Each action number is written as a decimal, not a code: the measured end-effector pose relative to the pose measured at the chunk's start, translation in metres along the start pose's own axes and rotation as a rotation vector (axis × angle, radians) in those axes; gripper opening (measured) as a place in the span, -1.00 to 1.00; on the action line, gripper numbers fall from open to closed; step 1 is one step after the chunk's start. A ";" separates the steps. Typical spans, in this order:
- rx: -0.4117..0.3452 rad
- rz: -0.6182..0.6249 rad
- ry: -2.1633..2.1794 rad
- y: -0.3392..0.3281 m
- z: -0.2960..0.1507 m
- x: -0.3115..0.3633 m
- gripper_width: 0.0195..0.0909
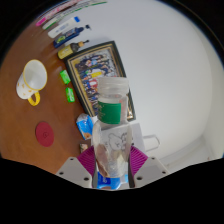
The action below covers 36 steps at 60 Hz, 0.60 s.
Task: Pour water
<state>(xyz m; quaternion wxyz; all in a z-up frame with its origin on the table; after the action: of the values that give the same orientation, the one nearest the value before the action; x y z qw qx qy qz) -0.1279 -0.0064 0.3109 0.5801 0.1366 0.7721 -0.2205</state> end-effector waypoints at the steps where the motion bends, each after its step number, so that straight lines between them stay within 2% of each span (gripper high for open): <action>1: -0.002 0.008 -0.039 0.001 -0.009 0.004 -0.39; 10: -0.001 0.095 -0.412 0.012 -0.073 0.044 -0.38; 18: 0.006 0.137 -0.664 0.022 -0.105 0.075 -0.38; 24: -0.024 0.171 -0.803 0.025 -0.119 0.090 -0.38; 36: -0.045 0.135 -0.826 0.029 -0.128 0.094 -0.38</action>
<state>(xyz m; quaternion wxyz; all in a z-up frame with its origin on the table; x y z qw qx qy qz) -0.2487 0.0789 0.2453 0.8570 0.0743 0.4685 -0.2012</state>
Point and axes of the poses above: the point between the fingertips, and its own axes, seen from behind it with the camera up: x to the left, z down, y forward, the way the camera looks, the point moved 9 cm from there along -y, backward, against the way the camera looks, and after that the axes turned 2 degrees about x, right-handed, at the moved point
